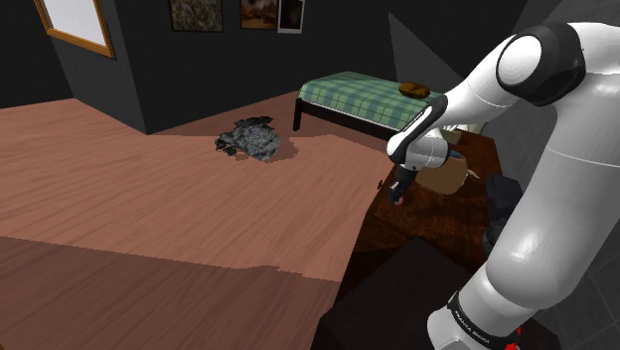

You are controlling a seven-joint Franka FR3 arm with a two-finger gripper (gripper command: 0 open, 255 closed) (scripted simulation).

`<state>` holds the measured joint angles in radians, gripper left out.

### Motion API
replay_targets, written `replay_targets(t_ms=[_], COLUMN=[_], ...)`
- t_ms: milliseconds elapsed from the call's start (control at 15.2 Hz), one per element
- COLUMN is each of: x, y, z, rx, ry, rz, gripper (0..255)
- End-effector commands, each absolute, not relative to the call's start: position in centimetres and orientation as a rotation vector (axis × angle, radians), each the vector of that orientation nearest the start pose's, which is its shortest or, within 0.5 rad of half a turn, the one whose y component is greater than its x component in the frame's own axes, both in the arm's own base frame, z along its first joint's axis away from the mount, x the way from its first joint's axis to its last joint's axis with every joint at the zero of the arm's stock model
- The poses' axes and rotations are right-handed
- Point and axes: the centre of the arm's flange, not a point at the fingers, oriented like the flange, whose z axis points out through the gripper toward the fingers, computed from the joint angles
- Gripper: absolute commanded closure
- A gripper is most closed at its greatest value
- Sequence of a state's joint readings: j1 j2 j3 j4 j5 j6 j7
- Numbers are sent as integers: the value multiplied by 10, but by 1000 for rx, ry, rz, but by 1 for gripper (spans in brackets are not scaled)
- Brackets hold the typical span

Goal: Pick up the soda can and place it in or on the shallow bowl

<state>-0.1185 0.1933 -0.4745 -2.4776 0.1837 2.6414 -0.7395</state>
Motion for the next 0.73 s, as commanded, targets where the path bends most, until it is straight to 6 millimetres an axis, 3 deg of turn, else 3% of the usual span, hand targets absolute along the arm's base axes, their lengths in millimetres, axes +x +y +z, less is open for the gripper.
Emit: replay_targets(t_ms=[0,462,528,660], x=[389,389,389,407], y=[-275,-275,-275,-294], z=[223,223,223,220], rx=[-3141,-3141,-3141,-3136], ry=[12,12,12,251], rz=[2,2,2,7], gripper=[255,255,0,0])
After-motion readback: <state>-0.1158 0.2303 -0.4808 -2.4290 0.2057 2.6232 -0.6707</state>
